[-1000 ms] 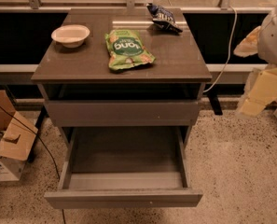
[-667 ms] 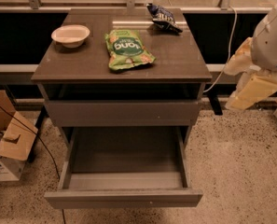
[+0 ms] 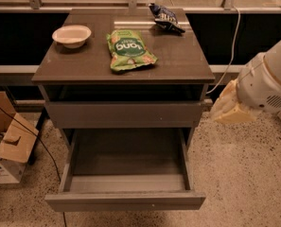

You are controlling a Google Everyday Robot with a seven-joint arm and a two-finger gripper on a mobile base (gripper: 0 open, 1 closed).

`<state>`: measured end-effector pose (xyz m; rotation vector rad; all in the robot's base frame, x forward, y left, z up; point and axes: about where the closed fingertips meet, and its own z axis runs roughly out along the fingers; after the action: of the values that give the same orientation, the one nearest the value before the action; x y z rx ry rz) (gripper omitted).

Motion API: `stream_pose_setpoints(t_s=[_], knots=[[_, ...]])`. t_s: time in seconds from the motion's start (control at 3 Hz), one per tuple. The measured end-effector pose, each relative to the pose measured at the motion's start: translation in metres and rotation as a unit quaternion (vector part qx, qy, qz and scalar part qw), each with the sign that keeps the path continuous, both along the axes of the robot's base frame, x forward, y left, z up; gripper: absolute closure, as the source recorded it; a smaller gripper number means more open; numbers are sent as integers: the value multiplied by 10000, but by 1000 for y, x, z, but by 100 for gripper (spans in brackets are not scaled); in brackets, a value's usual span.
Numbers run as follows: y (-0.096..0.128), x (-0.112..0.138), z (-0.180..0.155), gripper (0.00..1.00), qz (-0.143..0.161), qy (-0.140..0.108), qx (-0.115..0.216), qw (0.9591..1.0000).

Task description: Close middle drawer

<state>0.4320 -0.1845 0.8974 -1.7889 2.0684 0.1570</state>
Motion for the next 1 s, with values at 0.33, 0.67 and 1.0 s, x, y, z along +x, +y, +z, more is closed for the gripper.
stream_pose_setpoints(t_s=[0.33,0.67,1.0], knots=[[7,6,-65,100,5,411,513,9978],[9,8,-77,100,34,518,547,9972],[11,8,-79,100,75,540,521,9972]])
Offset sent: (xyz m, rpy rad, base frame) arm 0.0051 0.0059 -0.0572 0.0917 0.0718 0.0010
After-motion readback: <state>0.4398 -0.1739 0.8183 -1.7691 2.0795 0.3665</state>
